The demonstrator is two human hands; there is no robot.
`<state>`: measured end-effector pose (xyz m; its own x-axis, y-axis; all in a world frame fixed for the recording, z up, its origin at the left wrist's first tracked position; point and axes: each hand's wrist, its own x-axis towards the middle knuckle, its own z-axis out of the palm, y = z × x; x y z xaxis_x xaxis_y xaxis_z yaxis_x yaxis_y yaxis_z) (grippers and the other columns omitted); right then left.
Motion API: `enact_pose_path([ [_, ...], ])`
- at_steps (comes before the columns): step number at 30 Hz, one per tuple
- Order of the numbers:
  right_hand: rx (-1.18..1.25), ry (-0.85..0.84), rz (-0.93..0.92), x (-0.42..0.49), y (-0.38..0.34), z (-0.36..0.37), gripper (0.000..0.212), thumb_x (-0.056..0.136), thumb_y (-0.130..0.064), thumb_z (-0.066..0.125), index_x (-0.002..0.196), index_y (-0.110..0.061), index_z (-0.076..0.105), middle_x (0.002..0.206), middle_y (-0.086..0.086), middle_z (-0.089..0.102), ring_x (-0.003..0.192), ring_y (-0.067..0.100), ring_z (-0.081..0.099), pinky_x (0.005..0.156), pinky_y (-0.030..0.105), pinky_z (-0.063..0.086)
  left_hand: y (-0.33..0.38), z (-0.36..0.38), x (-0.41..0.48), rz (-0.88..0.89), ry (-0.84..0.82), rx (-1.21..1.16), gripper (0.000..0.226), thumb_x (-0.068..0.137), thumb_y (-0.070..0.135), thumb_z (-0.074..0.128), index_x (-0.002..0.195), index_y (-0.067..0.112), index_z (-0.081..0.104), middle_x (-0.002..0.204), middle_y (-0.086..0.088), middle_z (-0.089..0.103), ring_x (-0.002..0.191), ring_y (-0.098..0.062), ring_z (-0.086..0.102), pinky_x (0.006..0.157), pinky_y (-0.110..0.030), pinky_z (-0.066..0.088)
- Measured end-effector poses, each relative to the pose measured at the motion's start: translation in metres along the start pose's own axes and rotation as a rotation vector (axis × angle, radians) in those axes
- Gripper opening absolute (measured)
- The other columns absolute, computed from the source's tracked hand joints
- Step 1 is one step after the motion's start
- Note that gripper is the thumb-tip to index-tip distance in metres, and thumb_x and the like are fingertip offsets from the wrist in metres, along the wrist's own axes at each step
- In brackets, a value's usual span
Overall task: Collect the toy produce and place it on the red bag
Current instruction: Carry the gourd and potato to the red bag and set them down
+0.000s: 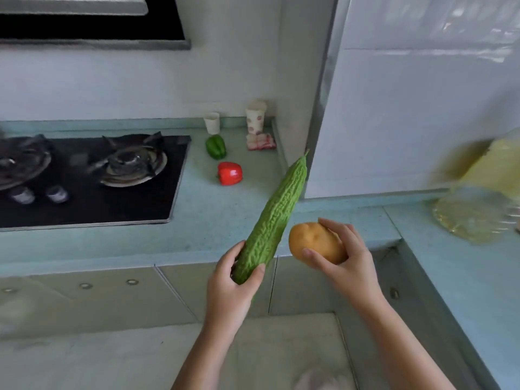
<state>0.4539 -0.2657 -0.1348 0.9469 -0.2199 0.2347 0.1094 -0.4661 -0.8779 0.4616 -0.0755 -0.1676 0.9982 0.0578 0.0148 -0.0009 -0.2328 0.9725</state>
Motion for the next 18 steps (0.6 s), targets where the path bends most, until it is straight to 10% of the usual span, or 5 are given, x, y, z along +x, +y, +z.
enact_pose_path([
  [18, 0.088, -0.49, -0.202, 0.058, -0.057, 0.178, 0.051, 0.066, -0.021, 0.08, 0.107, -0.036, 0.055, 0.107, -0.014, 0.051, 0.096, -0.009, 0.048, 0.076, 0.003, 0.037, -0.029, -0.135, 0.024, -0.224, 0.47, -0.102, 0.046, 0.079, 0.019, 0.07, 0.122, 0.028, 0.056, 0.105, 0.009, 0.067, 0.095, -0.007, 0.062, 0.084, -0.034, 0.052],
])
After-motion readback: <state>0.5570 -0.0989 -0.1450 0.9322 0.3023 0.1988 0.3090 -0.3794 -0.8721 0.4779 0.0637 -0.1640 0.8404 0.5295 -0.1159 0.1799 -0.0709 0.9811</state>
